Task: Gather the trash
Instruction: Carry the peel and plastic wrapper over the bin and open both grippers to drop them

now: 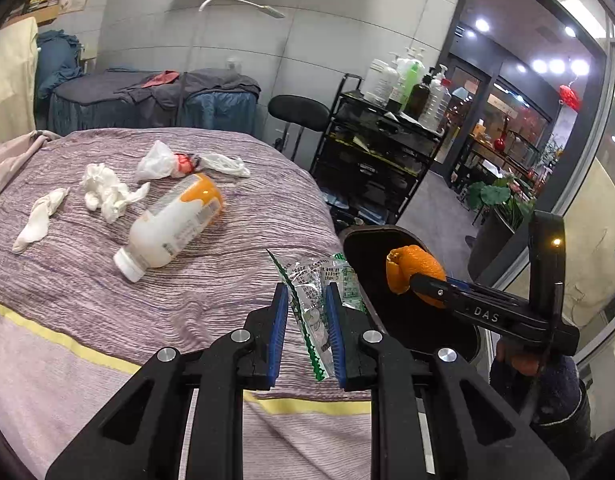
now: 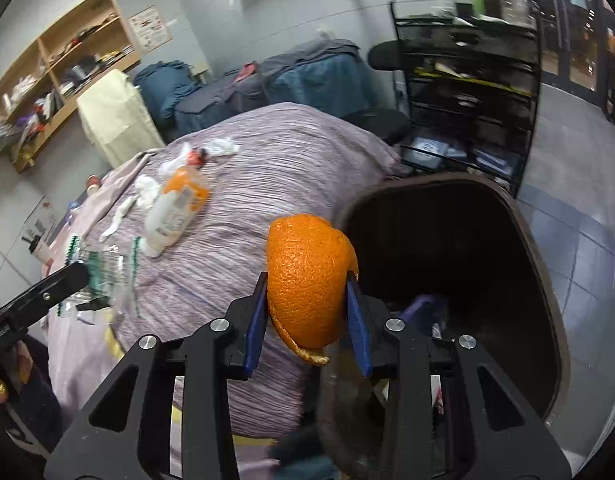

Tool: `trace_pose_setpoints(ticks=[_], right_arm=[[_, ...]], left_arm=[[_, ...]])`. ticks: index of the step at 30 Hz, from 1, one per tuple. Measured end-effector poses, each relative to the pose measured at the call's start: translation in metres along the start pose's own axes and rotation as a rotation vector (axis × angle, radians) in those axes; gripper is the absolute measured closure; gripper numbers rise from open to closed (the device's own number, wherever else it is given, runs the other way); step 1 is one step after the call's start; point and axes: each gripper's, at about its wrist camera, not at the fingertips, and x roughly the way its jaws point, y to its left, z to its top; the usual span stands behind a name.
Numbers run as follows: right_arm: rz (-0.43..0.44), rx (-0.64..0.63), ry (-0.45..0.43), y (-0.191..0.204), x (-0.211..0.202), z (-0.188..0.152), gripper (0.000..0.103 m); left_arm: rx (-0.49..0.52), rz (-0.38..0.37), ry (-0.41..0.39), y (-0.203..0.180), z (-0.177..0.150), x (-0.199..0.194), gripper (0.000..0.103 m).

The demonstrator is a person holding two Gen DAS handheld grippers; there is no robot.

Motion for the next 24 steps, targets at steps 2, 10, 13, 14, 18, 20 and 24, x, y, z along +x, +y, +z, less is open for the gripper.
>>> trace_pose_setpoints(ticks=[2, 10, 13, 14, 18, 20, 24], right_arm=[[-0.023, 0.024, 0.007, -0.013, 0.003, -0.004, 0.066], [-0.091, 0.091, 0.049, -0.048, 0.022, -0.015, 0.066], [-0.109, 0.108, 0.070, -0.057, 0.030, -0.018, 0.066], [-0.114, 0.116, 0.077, -0.060, 0.033, -0.020, 0.066], [-0.126, 0.141, 0.093, -0.068, 0.041, -0.025, 0.062], [-0.127, 0.153, 0.088, -0.070, 0.042, -0.027, 0.055], [-0.134, 0.172, 0.066, -0.074, 0.038, -0.027, 0.039]], left_arm=[[0.012, -0.011, 0.009, -0.007, 0.000, 0.005, 0.084], [0.065, -0.044, 0.043, -0.030, -0.001, 0.021, 0.083], [0.076, -0.054, 0.054, -0.037, 0.000, 0.026, 0.083], [0.080, -0.057, 0.058, -0.039, 0.000, 0.028, 0.083], [0.091, -0.067, 0.068, -0.047, 0.001, 0.033, 0.083], [0.094, -0.074, 0.074, -0.049, 0.001, 0.036, 0.083], [0.105, -0.082, 0.087, -0.053, 0.002, 0.041, 0.084]])
